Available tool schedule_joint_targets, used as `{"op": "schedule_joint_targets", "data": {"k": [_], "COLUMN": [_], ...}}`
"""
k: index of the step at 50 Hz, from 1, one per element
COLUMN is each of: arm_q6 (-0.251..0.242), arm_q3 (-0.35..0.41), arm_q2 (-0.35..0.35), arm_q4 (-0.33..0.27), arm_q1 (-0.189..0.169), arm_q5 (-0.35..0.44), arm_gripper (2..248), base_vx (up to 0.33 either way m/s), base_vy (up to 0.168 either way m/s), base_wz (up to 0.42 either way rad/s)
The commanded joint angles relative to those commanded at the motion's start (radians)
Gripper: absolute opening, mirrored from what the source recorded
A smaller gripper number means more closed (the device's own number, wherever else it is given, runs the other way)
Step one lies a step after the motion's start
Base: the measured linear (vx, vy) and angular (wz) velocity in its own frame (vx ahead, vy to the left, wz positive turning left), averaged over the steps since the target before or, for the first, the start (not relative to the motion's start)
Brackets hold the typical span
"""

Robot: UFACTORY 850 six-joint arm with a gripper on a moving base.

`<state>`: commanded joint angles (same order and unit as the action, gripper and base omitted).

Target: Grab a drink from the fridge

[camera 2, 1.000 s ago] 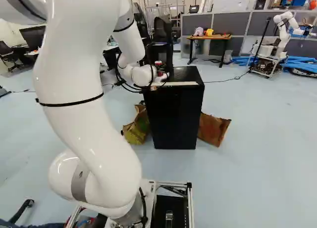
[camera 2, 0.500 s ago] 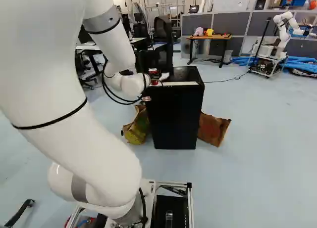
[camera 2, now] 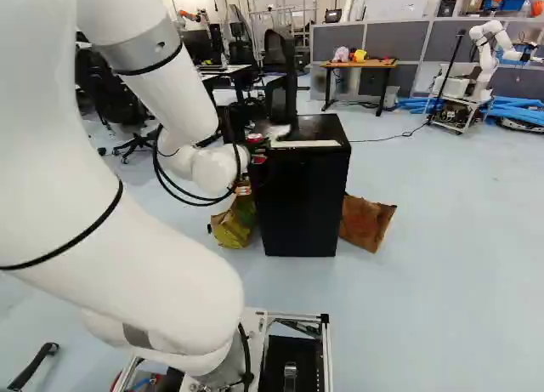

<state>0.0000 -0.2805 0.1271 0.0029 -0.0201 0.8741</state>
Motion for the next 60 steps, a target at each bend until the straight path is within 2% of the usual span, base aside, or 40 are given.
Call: {"op": "schedule_joint_targets", "data": {"k": [30,60], "arm_q6": [0.0,0.0], "arm_q3": [0.147,0.193], "arm_q2": [0.116,0.152], "arm_q4": [-0.002,-0.003], "arm_q1": [0.015,0.02], "arm_q5": [-0.001,-0.001], "arm_gripper": [100,100], "base_vx": [0.0,0.0], "base_vy": [0.0,0.0], "base_wz": [0.0,0.0]}}
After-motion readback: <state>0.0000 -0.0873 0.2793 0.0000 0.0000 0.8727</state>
